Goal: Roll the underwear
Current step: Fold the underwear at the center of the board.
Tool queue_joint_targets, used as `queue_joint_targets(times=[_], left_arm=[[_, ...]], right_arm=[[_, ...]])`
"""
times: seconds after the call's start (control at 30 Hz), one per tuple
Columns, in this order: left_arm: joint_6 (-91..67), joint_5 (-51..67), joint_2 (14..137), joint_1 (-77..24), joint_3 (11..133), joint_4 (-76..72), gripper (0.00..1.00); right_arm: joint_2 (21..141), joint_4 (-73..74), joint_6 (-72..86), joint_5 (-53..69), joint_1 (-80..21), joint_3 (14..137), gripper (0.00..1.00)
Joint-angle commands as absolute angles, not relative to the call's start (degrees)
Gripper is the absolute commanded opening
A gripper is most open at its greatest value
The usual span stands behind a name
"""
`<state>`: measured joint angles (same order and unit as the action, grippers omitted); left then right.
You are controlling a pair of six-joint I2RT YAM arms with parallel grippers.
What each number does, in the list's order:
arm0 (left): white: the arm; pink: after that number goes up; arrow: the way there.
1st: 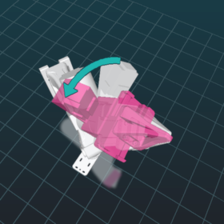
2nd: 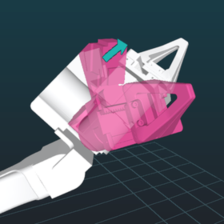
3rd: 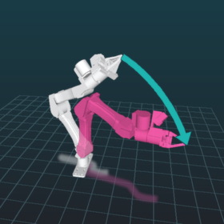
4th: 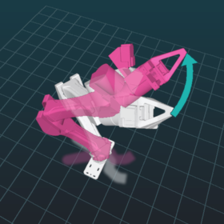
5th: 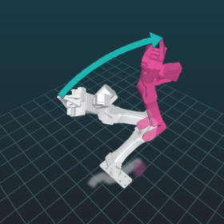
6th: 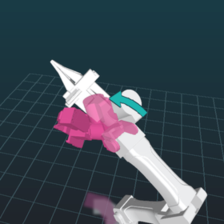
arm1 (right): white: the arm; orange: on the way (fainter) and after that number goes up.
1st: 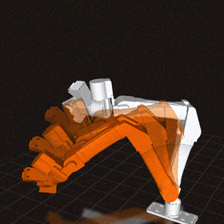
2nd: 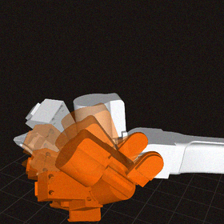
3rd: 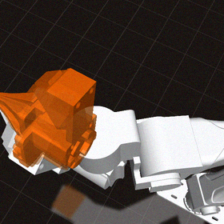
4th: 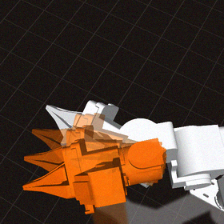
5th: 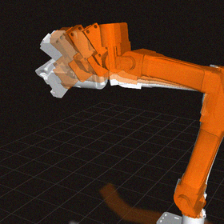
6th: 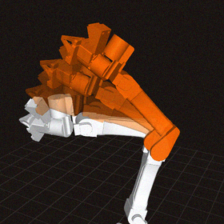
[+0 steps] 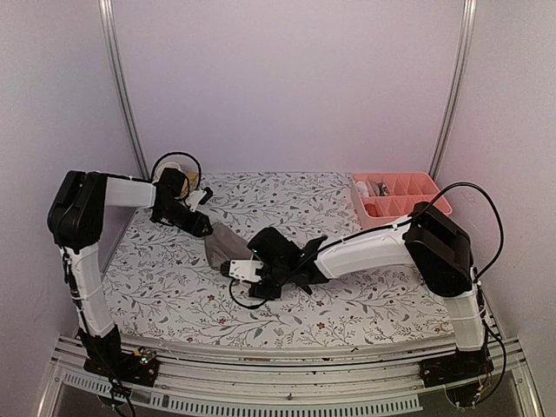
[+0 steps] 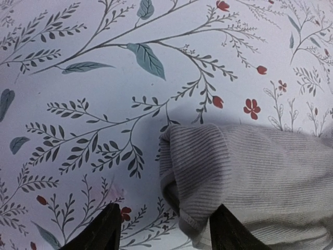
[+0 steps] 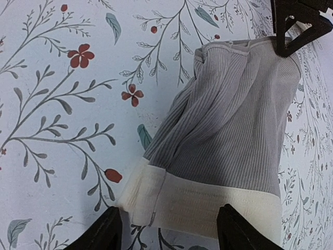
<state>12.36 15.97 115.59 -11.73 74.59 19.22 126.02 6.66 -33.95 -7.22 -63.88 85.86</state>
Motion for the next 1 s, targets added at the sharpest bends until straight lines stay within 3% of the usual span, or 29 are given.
queue_joint_targets(times=[0.0, 0.13, 0.3, 0.33, 0.47, 0.53, 0.7, 0.83, 0.97], left_arm=[[12.45, 16.34, 110.4, -11.51, 74.95, 19.69, 0.61], [12.04, 16.38, 109.14, -11.47, 76.03, 19.84, 0.67], [12.2, 16.06, 106.82, -11.48, 77.47, 20.43, 0.88], [12.26, 15.83, 106.04, -11.45, 77.44, 20.14, 0.97], [12.54, 16.8, 103.25, -11.51, 77.84, 19.62, 0.98], [12.71, 19.4, 102.59, -11.6, 77.74, 19.6, 0.97], [13.46, 24.64, 103.45, -14.18, 76.14, 19.31, 0.7], [14.06, 24.48, 106.44, -17.11, 75.59, 19.29, 0.45], [14.06, 24.57, 109.81, -18.39, 75.58, 18.99, 0.33]], right_arm=[[121.3, 11.24, -31.77, -4.37, -64.32, 85.29, 0.68], [119.6, 12.09, -30.26, -3.11, -64.29, 85.19, 0.75], [116.68, 12.33, -27.42, -1.34, -63.89, 85.42, 0.81], [115.94, 12.12, -26.65, -0.84, -63.52, 85.62, 0.81], [114.13, 11.47, -20.59, 0.89, -61.16, 87.67, 0.8], [113.75, 10.01, -16.8, 2.82, -59.46, 88.22, 0.72], [115.07, 6.18, -7.15, 8.52, -54.99, 88.92, 0.29], [118.71, 3.98, -2.1, 12.88, -51.84, 90.17, 0.2], [122.63, 2.84, -0.27, 18.41, -50.6, 91.35, 0.14]])
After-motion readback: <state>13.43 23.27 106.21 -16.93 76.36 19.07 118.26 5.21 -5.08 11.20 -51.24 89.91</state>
